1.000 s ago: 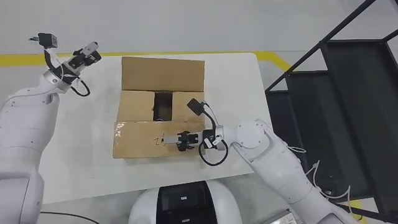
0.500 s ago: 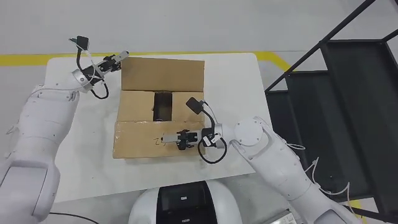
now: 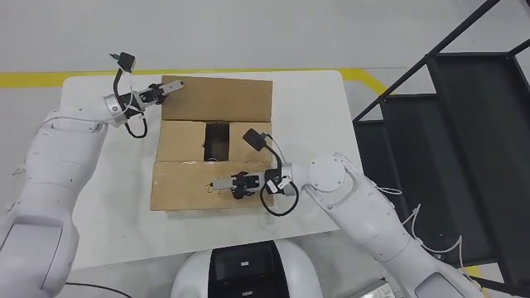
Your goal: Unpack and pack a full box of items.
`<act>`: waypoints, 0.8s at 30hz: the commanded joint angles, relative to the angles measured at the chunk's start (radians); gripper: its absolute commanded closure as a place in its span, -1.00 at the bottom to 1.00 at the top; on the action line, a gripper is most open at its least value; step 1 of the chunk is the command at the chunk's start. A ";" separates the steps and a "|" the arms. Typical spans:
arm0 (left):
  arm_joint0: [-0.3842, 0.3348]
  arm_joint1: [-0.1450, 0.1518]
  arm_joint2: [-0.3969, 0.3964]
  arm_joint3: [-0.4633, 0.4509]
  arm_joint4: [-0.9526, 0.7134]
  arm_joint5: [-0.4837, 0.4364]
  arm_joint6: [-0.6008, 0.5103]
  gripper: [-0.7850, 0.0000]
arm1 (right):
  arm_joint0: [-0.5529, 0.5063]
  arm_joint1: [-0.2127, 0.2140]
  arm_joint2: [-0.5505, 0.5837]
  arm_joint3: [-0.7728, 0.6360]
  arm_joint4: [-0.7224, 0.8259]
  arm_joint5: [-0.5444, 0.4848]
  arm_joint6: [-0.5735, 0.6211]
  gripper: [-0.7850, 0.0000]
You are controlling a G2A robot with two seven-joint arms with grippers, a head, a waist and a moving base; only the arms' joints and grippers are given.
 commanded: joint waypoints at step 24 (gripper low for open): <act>0.299 0.196 -0.157 -0.534 -0.234 0.247 -0.247 -1.00 | -0.084 0.028 0.017 -0.200 -0.194 0.127 -0.112 -1.00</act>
